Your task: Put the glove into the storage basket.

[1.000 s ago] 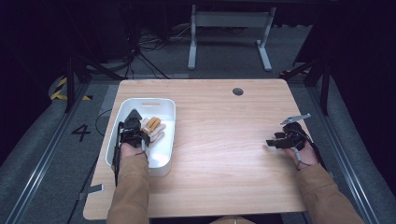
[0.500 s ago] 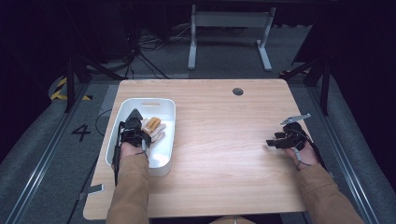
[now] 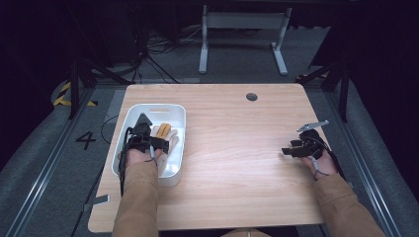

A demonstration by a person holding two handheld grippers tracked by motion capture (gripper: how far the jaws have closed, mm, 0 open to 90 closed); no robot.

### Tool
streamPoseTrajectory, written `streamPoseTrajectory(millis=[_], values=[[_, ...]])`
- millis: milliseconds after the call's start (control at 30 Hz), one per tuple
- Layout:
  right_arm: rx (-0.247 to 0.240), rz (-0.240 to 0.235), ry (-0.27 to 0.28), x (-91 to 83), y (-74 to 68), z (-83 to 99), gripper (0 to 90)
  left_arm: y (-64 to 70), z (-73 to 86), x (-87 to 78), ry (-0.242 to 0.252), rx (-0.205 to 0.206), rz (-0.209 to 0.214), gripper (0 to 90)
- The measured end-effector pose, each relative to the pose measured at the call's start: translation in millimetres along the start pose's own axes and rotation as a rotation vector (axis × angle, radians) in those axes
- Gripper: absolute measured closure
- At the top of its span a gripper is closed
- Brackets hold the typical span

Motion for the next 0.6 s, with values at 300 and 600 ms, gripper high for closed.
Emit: streamPoseTrajectory(millis=[300, 600], values=[[-0.005, -0.001, 0.003, 0.1, -0.7, -0.2, 39.0, -1.3, -4.6, -7.1, 0.054, -0.004, 0.007, 0.0], [-0.001, -0.002, 0.001, 0.4, -0.1, 0.3, 39.0, -3.1, -12.0, -22.2, 0.118, 0.002, -0.012, 0.0]])
Point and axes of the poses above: each handheld gripper's, and its own axes: x roughly forward along the jaws, z roughly out of its underside, y roughly to its right, the point moved 8 cm from there along x, roughly forward along the jaws, and after that the axes turned 7 degrees about -z, right-handed, at the moved point
